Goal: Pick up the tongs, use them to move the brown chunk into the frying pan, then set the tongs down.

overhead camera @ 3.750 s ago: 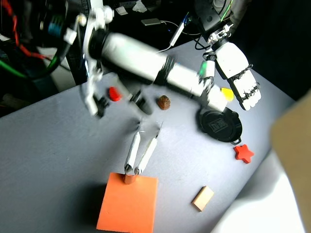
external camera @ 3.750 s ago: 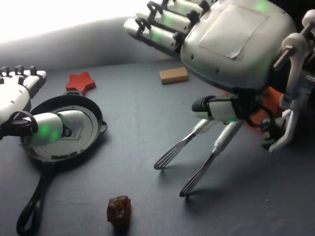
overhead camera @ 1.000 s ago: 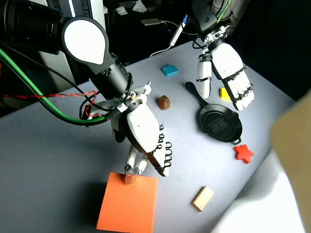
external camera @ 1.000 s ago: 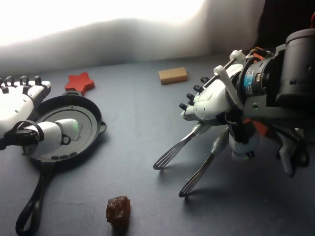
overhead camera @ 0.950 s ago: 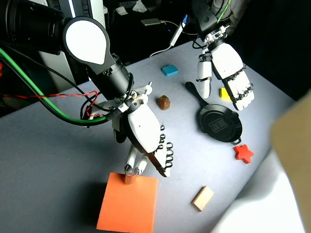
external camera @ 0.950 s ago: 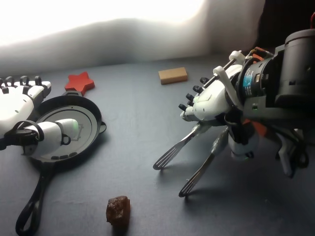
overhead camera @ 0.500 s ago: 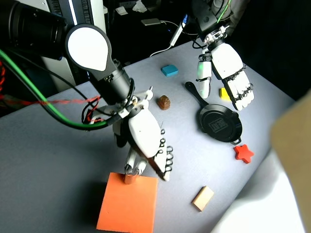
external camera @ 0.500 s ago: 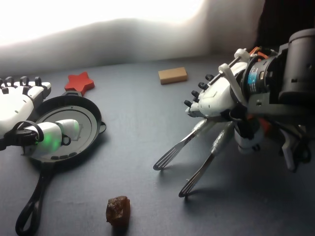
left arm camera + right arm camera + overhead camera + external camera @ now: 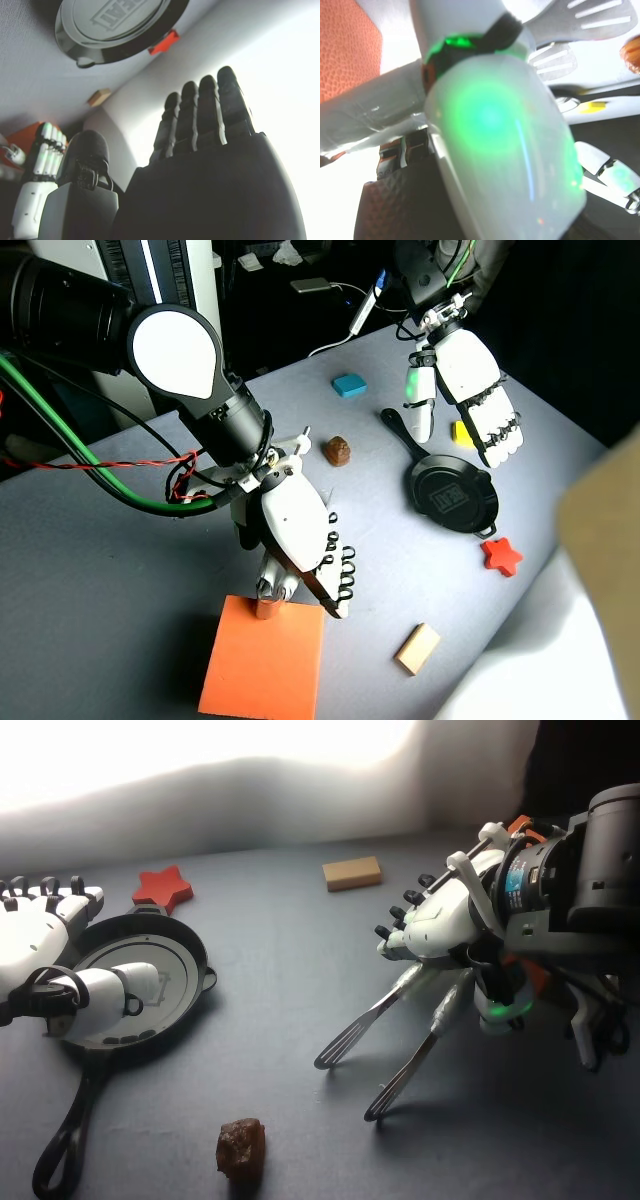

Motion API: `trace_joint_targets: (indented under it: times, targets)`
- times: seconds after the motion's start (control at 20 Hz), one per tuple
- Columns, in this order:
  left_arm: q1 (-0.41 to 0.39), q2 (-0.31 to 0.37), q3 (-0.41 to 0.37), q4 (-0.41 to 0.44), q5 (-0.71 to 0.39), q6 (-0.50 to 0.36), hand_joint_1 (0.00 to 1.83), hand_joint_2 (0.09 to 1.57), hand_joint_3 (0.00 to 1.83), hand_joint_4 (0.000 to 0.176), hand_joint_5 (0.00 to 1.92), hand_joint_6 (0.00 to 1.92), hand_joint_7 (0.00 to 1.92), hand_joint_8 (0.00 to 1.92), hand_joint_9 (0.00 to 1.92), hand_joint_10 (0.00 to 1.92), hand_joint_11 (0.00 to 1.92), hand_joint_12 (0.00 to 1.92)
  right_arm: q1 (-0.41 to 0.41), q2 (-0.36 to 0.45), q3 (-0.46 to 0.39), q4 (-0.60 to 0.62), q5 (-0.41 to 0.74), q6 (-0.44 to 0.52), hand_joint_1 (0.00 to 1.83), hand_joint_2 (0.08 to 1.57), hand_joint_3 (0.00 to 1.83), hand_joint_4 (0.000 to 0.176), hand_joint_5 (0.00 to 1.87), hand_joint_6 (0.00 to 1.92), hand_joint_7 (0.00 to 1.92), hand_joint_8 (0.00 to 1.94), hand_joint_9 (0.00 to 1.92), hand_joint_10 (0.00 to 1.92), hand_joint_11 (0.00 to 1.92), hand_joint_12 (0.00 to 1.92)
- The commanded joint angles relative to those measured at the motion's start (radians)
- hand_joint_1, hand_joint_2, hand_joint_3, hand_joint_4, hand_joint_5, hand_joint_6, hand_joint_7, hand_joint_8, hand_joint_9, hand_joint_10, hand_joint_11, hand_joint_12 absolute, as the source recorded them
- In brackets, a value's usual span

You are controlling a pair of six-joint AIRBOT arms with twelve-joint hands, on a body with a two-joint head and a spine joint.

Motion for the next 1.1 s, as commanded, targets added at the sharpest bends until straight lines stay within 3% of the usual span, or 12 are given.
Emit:
trace_joint_targets:
  times: [0.0, 0.2, 0.3, 0.35, 0.55, 0.7, 1.05]
  targets:
    - [-0.007, 0.012, 0.002, 0.056, -0.077, 0.0, 0.0, 1.34, 0.0, 0.0, 0.02, 0.0, 0.04, 0.0, 0.0, 0.0, 0.0, 0.0, -0.005, 0.005, 0.003, -0.041, 0.034, 0.001, 1.13, 1.02, 0.02, 0.0, 0.0, 0.0, 0.0, 0.0, 0.0, 0.0, 0.0, 0.0]
    - [-0.004, 0.012, 0.004, 0.056, -0.077, 0.0, 0.0, 1.34, 0.0, 0.0, 0.02, 0.0, 0.04, 0.0, 0.0, 0.0, 0.0, 0.0, -0.014, 0.007, 0.006, -0.041, 0.036, 0.001, 1.13, 1.04, 0.02, 0.0, 0.05, 0.02, 0.06, 0.02, 0.04, 0.02, 0.03, 0.02]
    - [-0.002, 0.012, 0.005, 0.056, -0.077, 0.0, 0.0, 1.34, 0.0, 0.0, 0.01, 0.0, 0.04, 0.0, 0.0, 0.0, 0.0, 0.0, -0.014, 0.008, 0.008, -0.041, 0.04, 0.001, 1.19, 1.02, 0.0, 0.0, 0.12, 0.01, 0.14, 0.02, 0.12, 0.01, 0.0, 0.34]
    - [-0.002, 0.012, 0.005, 0.056, -0.077, 0.0, 0.0, 1.34, 0.0, 0.0, 0.01, 0.0, 0.04, 0.0, 0.0, 0.0, 0.0, 0.0, -0.014, 0.008, 0.008, -0.041, 0.04, 0.001, 1.19, 1.02, 0.0, 0.0, 0.12, 0.01, 0.14, 0.02, 0.12, 0.01, 0.0, 0.34]
    - [-0.002, 0.012, 0.007, 0.056, -0.077, 0.0, 0.0, 1.35, 0.0, 0.0, 0.03, 0.01, 0.05, 0.01, 0.01, 0.0, 0.0, 0.0, -0.02, 0.01, 0.008, -0.041, 0.038, 0.003, 1.13, 1.15, 0.04, 0.0, 0.39, 0.03, 0.42, 0.02, 0.37, 0.04, 0.0, 0.96]
    - [-0.002, 0.012, 0.007, 0.056, -0.077, 0.0, 0.0, 1.35, 0.0, 0.0, 0.01, 0.0, 0.04, 0.0, 0.0, 0.0, 0.0, 0.0, -0.019, 0.011, 0.008, -0.041, 0.038, 0.002, 1.12, 1.2, 0.04, 0.0, 0.54, 0.04, 0.57, 0.02, 0.52, 0.06, 0.0, 1.24]
    - [0.002, 0.012, 0.007, 0.056, -0.077, 0.0, 0.0, 1.34, 0.0, 0.0, 0.02, 0.0, 0.04, 0.0, 0.0, 0.0, 0.01, 0.0, -0.006, 0.012, 0.008, -0.041, 0.032, 0.0, 1.08, 1.22, 0.01, 0.0, 0.73, 0.03, 0.75, 0.02, 0.72, 0.06, 0.2, 1.27]
